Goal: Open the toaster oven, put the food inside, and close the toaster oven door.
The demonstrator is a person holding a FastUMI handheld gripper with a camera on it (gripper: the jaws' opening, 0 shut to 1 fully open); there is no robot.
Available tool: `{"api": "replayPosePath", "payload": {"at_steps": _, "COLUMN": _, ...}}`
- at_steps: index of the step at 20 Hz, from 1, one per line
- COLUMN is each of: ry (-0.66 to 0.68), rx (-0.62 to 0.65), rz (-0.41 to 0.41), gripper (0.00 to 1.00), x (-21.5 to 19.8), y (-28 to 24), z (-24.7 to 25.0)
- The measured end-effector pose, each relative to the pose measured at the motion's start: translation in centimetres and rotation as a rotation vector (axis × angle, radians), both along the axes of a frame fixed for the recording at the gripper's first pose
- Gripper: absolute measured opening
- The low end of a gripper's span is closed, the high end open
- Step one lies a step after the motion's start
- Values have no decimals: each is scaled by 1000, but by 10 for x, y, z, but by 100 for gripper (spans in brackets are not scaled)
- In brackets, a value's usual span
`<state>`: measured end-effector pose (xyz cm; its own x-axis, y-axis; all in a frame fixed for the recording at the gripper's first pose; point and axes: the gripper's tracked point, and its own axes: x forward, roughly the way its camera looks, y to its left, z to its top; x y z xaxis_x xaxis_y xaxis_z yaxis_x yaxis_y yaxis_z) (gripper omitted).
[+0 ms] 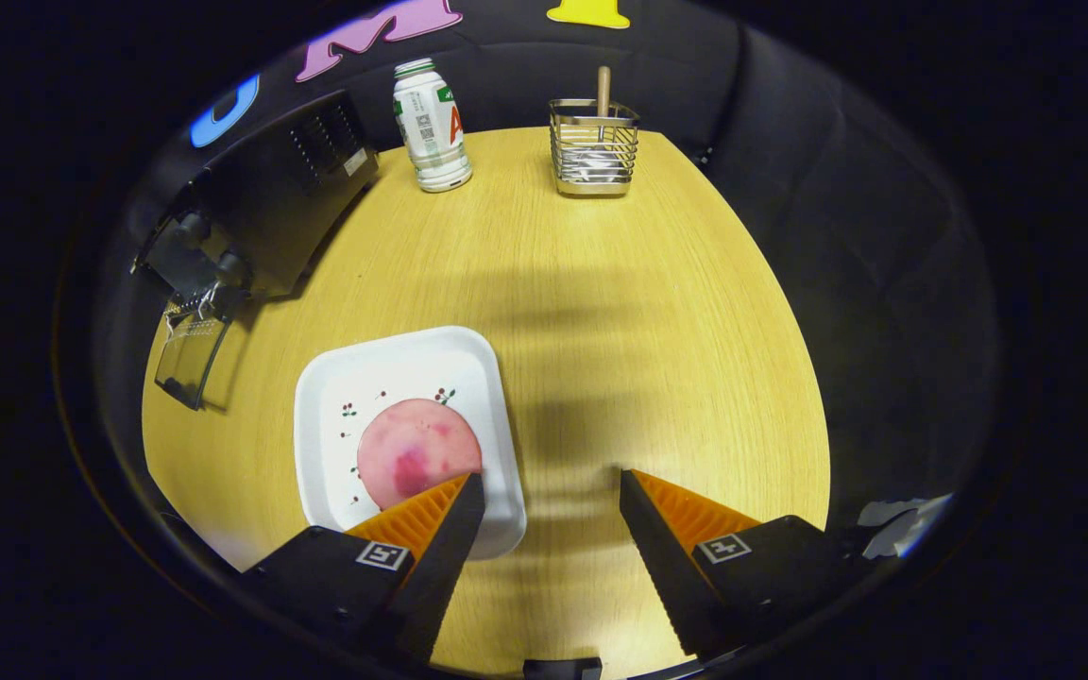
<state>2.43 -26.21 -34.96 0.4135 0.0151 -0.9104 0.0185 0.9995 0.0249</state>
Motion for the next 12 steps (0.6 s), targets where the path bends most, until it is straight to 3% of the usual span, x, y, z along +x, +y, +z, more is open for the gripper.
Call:
{"api": "replayPosePath", "payload": {"at_steps": 2, "ry": 6, "rx": 24, "rz": -2, "gripper": 83, "x": 4, "y": 7, "z": -4}}
{"api": "replayPosePath", "payload": {"at_steps": 3, "ry": 1, "rx": 21, "rz": -6, "gripper": 68, "x": 6, "y": 7, "z": 0}}
{"api": "replayPosePath", "payload": {"at_steps": 4, "ry": 2, "rx": 27, "rz": -5, "gripper": 66, "x": 8, "y": 10, "z": 0}}
{"api": "replayPosePath", "payload": {"at_steps": 10, "ry": 53, "rx": 98, "rz": -46, "gripper": 22, "x": 8, "y": 20, "z": 3}}
{"api": "replayPosePath", "payload": {"at_steps": 12, "ry": 42, "rx": 114, "rz": -37, "gripper": 18, "x": 11, "y": 21, "z": 1}}
